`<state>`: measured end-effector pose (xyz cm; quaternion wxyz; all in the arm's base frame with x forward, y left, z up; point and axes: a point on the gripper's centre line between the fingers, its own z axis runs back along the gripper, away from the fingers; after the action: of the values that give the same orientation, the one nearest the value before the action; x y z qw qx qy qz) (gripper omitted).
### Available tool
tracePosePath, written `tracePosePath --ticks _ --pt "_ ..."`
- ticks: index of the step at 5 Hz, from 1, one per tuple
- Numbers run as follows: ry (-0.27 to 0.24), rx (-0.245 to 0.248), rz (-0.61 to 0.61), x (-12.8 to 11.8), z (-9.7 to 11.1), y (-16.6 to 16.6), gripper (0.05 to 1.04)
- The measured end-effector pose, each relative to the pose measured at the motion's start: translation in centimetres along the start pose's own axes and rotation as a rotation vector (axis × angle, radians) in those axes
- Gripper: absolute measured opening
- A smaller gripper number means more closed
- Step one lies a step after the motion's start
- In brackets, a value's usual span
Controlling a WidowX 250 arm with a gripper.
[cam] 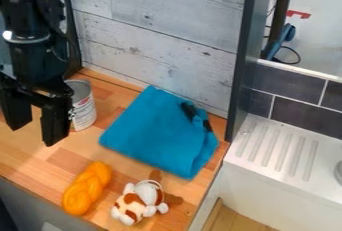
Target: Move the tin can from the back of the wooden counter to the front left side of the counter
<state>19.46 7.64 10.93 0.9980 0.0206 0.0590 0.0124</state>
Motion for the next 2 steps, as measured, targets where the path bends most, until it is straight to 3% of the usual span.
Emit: tracePosePath --ticks 1,2 --pt "0.017 -0.008 0.0 -0.1 -0.4 -0.1 1.007" --pt "-0.083 -0.044 -0.054 2.8 0.7 0.9 1.007"
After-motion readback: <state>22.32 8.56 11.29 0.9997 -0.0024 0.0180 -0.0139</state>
